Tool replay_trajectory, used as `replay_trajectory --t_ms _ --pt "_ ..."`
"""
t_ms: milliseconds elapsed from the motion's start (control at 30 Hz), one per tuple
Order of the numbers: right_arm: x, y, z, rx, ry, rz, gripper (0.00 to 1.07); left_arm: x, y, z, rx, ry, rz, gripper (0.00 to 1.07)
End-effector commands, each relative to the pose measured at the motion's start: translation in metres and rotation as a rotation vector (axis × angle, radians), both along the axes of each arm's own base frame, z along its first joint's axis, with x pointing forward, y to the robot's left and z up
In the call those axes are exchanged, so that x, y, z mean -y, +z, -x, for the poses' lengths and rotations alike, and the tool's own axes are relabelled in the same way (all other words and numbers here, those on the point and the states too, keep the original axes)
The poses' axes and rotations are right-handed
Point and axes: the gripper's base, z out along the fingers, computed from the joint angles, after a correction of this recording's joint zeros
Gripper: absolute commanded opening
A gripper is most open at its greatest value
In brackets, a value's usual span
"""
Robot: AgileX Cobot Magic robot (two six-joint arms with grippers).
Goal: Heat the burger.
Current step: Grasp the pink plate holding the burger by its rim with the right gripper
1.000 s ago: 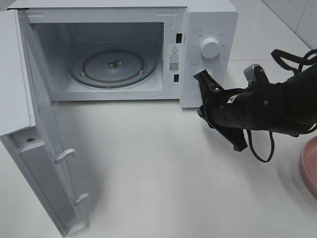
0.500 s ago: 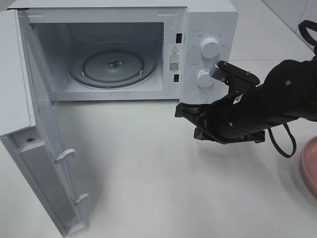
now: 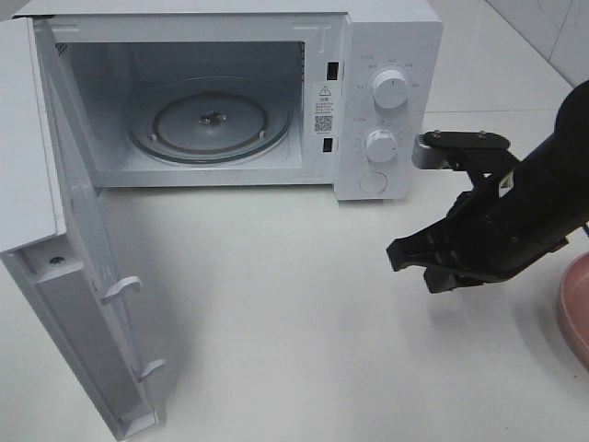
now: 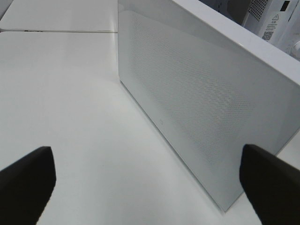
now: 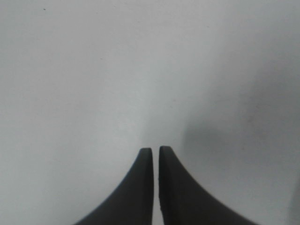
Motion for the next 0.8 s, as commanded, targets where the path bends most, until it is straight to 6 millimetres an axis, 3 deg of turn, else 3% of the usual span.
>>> replay_trajectory --t_ms 33,167,267,300,333,367,400,433,467,500,533,600,800 --pt "0.012 0.009 0.003 -0.004 0.012 0.032 0.06 0.001 0.0 0.003 0.025 0.001 0.011 1.0" --pt "0.028 0.019 0.007 -0.026 0.004 0.063 0.09 0.001 0.0 0.003 0.025 0.001 0.011 1.0" --pt "0.041 0.023 0.01 -0.06 -0.019 0.097 0.2 0.001 0.0 0.003 0.025 0.001 0.011 1.0" --pt "0.049 0.023 0.012 -0.087 -0.016 0.135 0.33 0.001 0.0 0.003 0.025 0.001 0.011 1.0" --pt "0.049 0.023 0.012 -0.087 -0.016 0.135 0.33 0.001 0.0 0.003 0.025 0.001 0.011 1.0" --pt "0.052 0.023 0.013 -0.099 -0.021 0.145 0.4 0.001 0.0 0.003 0.025 0.001 0.011 1.0" --pt "0.059 0.022 0.014 -0.123 -0.024 0.177 0.61 0.001 0.0 0.003 0.025 0.001 0.011 1.0" --pt "0.059 0.022 0.014 -0.123 -0.024 0.177 0.61 0.001 0.0 0.003 0.025 0.001 0.011 1.0" --pt "0.062 0.022 0.014 -0.131 -0.026 0.188 0.69 0.001 0.0 0.003 0.025 0.001 0.011 1.0" --pt "0.067 0.022 0.014 -0.141 -0.033 0.205 0.89 0.001 0.0 0.003 0.025 0.001 0.011 1.0" --pt "0.067 0.022 0.014 -0.141 -0.033 0.205 0.89 0.001 0.0 0.003 0.025 0.001 0.011 1.0" --pt "0.073 0.022 0.013 -0.137 -0.026 0.235 1.01 0.001 0.0 0.003 0.025 0.001 0.011 1.0" --pt "0.077 0.022 0.011 -0.12 -0.009 0.277 0.99 0.001 0.0 0.003 0.025 0.001 0.011 1.0"
